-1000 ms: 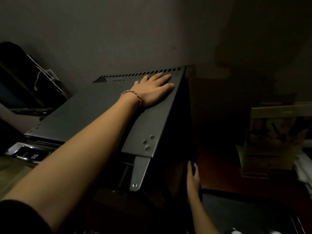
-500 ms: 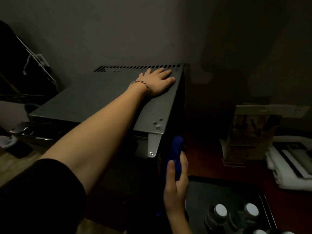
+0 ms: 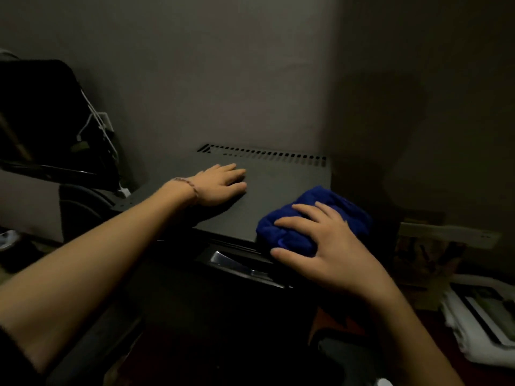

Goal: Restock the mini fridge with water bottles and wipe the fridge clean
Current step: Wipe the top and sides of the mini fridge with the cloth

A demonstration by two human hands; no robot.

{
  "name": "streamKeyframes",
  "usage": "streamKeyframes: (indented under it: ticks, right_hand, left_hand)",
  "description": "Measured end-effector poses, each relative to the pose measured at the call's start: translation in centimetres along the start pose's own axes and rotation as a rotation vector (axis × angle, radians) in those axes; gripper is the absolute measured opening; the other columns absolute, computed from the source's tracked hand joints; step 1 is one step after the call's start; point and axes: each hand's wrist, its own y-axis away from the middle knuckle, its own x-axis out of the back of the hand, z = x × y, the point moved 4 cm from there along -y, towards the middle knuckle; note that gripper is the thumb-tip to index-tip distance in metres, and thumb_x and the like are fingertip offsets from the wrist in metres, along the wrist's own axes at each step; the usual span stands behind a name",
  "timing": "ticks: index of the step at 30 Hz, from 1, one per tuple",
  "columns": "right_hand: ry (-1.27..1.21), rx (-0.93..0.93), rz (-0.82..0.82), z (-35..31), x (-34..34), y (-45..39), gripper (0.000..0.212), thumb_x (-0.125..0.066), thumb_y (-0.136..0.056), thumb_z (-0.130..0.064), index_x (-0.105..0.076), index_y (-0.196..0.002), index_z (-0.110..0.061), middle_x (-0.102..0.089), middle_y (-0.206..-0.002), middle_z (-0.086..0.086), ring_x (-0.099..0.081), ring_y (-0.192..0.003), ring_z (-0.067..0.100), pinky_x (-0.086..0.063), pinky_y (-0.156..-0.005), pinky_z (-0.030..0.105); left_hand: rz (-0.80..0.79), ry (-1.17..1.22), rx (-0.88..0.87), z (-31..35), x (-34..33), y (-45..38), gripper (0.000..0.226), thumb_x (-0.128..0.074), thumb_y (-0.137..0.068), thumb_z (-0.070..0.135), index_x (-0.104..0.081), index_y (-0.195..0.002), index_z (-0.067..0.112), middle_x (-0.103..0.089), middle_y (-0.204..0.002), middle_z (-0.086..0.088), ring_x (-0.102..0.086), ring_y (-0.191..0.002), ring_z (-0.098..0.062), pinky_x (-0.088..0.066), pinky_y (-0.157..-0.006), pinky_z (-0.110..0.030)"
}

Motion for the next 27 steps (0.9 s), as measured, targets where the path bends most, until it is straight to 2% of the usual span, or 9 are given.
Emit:
streamKeyframes:
  ticks: [3, 7, 10, 12, 16, 19, 21, 27]
  right_hand:
    - [0.172, -0.004, -0.103, -2.6, -0.6, -1.3, 0.063, -0.047, -0.083, -0.079, -0.039, -0.141, -0.054, -0.022, -0.162, -0.014, -0.006, -0.153, 0.025, -0.006, -0.12, 0.062]
    - [0.234, -0.056, -0.194, -4.6, -1.3, -2.7, 0.069, -0.038, -0.08, -0.084, -0.032, -0.144, -0.056, -0.015, -0.164, -0.014, -0.005, -0.153, 0.026, -0.007, -0.12, 0.062]
    - [0.247, -0.079, -0.232, -6.0, -2.0, -3.2, 0.074, -0.034, -0.078, -0.085, -0.03, -0.146, -0.056, -0.012, -0.165, -0.015, -0.004, -0.153, 0.025, -0.005, -0.121, 0.062]
    - [0.247, -0.072, -0.237, -7.3, -3.0, -3.5, 0.072, -0.036, -0.08, -0.083, -0.028, -0.147, -0.056, -0.011, -0.165, -0.016, -0.002, -0.153, 0.025, -0.004, -0.121, 0.062]
    - [0.257, -0.104, -0.155, -9.8, -5.0, -4.0, 0.076, -0.028, -0.078, -0.086, -0.029, -0.147, -0.054, -0.014, -0.164, -0.016, -0.003, -0.153, 0.024, -0.006, -0.12, 0.062]
    - [0.297, -0.084, -0.025, -10.6, -6.5, -3.2, 0.076, -0.021, -0.08, -0.09, -0.03, -0.147, -0.055, -0.019, -0.163, -0.018, -0.007, -0.153, 0.023, -0.014, -0.12, 0.06]
    - [0.308, -0.091, 0.031, -10.9, -7.2, -2.8, 0.074, -0.021, -0.081, -0.09, -0.03, -0.146, -0.055, -0.022, -0.161, -0.019, -0.01, -0.152, 0.022, -0.018, -0.119, 0.059]
    - [0.279, -0.124, 0.084, -11.2, -7.3, -2.6, 0.07, -0.027, -0.082, -0.088, -0.035, -0.143, -0.055, -0.03, -0.157, -0.021, -0.017, -0.15, 0.019, -0.023, -0.118, 0.057]
  left_hand:
    - [0.015, -0.011, 0.008, -5.5, -0.1, 4.2, 0.095, -0.015, -0.075, 0.091, -0.019, -0.155, 0.039, -0.009, -0.166, 0.007, -0.005, -0.153, -0.025, -0.011, -0.123, -0.049]
    - [-0.008, 0.01, -0.012, -9.2, -0.3, 7.8, 0.094, -0.008, -0.074, 0.088, -0.014, -0.156, 0.041, -0.004, -0.166, 0.01, 0.0, -0.153, -0.02, -0.006, -0.124, -0.048]
    - [-0.007, 0.019, -0.051, -10.1, 0.0, 8.6, 0.117, 0.004, -0.057, 0.1, -0.013, -0.156, 0.041, -0.004, -0.166, 0.009, 0.0, -0.153, -0.022, -0.006, -0.124, -0.045]
    - [0.007, -0.005, -0.073, -10.6, -0.4, 8.9, 0.124, 0.011, -0.049, 0.101, -0.011, -0.156, 0.042, -0.004, -0.166, 0.01, 0.0, -0.153, -0.022, -0.006, -0.122, -0.044]
    - [0.039, -0.005, -0.137, -12.0, -0.9, 10.2, 0.107, 0.011, -0.062, 0.092, -0.009, -0.155, 0.044, -0.003, -0.165, 0.012, 0.0, -0.153, -0.02, -0.004, -0.121, -0.041]
    - [0.074, -0.034, -0.151, -12.3, -1.1, 11.6, 0.077, -0.003, -0.086, 0.075, -0.008, -0.156, 0.043, -0.003, -0.165, 0.013, 0.0, -0.153, -0.017, -0.003, -0.121, -0.04]
    - [0.075, -0.055, -0.162, -12.2, -1.1, 11.9, 0.065, -0.011, -0.096, 0.066, -0.008, -0.156, 0.041, -0.002, -0.165, 0.012, 0.0, -0.153, -0.017, -0.003, -0.122, -0.041]
    - [0.051, -0.06, -0.184, -12.3, -1.2, 11.7, 0.063, -0.011, -0.099, 0.063, -0.005, -0.157, 0.039, 0.0, -0.166, 0.011, 0.001, -0.153, -0.019, -0.004, -0.124, -0.044]
